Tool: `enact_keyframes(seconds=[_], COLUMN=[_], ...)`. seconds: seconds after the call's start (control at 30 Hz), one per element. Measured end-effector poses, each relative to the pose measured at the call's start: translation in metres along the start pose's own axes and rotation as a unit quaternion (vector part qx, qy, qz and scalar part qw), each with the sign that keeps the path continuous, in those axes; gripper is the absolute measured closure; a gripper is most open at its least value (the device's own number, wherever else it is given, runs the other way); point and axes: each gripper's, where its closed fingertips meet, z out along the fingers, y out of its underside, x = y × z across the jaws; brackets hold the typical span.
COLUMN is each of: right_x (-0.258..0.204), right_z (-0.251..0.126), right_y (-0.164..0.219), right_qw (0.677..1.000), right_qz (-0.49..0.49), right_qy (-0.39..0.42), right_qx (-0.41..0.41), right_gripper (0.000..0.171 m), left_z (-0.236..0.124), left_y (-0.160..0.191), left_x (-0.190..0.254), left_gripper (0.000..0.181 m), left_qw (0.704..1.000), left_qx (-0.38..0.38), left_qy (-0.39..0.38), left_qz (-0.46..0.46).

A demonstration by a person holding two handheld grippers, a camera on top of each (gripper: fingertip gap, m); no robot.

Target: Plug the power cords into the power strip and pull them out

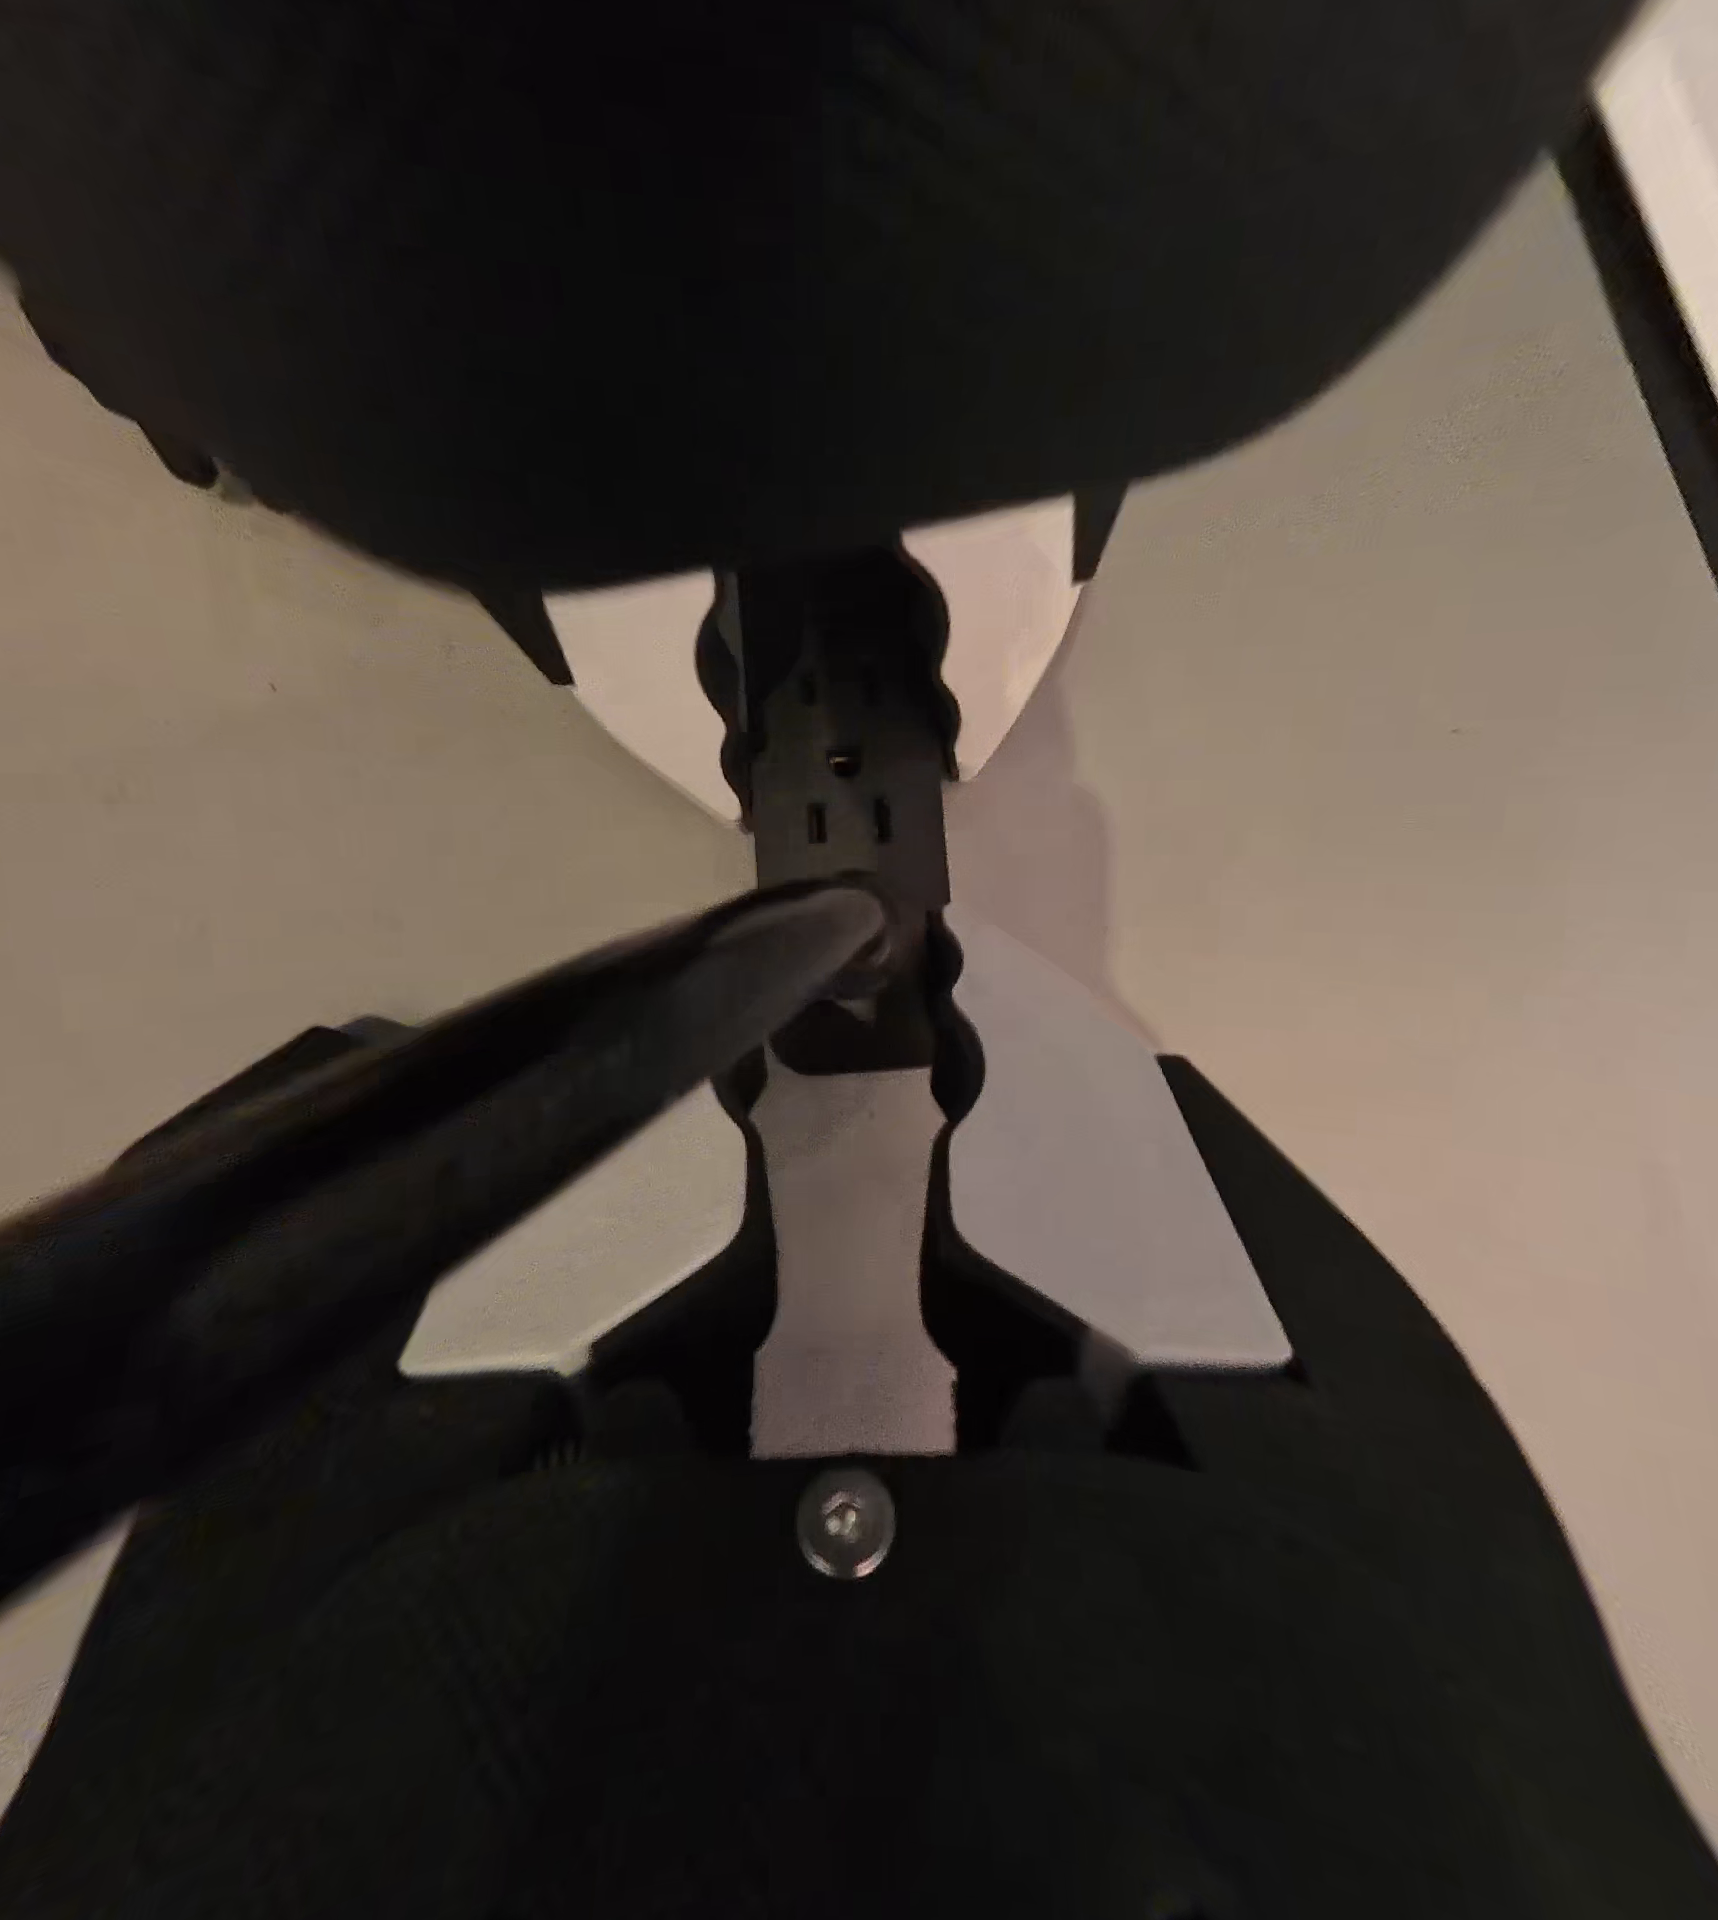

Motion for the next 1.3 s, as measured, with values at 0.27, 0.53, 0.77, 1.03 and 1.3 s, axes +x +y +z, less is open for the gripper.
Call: enact_keyframes(seconds=[0.27,0.53,0.77,1.03,1.3], right_x=[0.002,0.003,0.004,0.004,-0.001], right_z=[0.001,0.003,-0.001,-0.009,-0.015], right_y=[-0.004,-0.006,-0.005,-0.006,-0.011], right_qw=[0.995,0.98,0.979,0.972,0.965], right_qz=[0.031,0.033,0.016,0.029,0.006], right_qy=[0.029,0.026,0.033,0.042,0.056], right_qx=[0.091,0.195,0.2,0.228,0.256], right_gripper=[0.145,0.144,0.145,0.147,0.149], left_z=[0.0,0.0,0.001,0.001,0.0], left_y=[0.0,0.0,-0.002,-0.002,-0.004], left_x=[0.0,0.0,0.0,0.0,0.004], left_gripper=[0.135,0.136,0.136,0.135,0.135], left_qw=[1.0,1.0,1.0,1.0,1.0], left_qx=[0.003,0.006,0.011,0.009,0.013], left_qy=[0.002,0.002,0.002,0.001,0.015], left_qz=[0.004,0.004,0.003,0.0,-0.006])
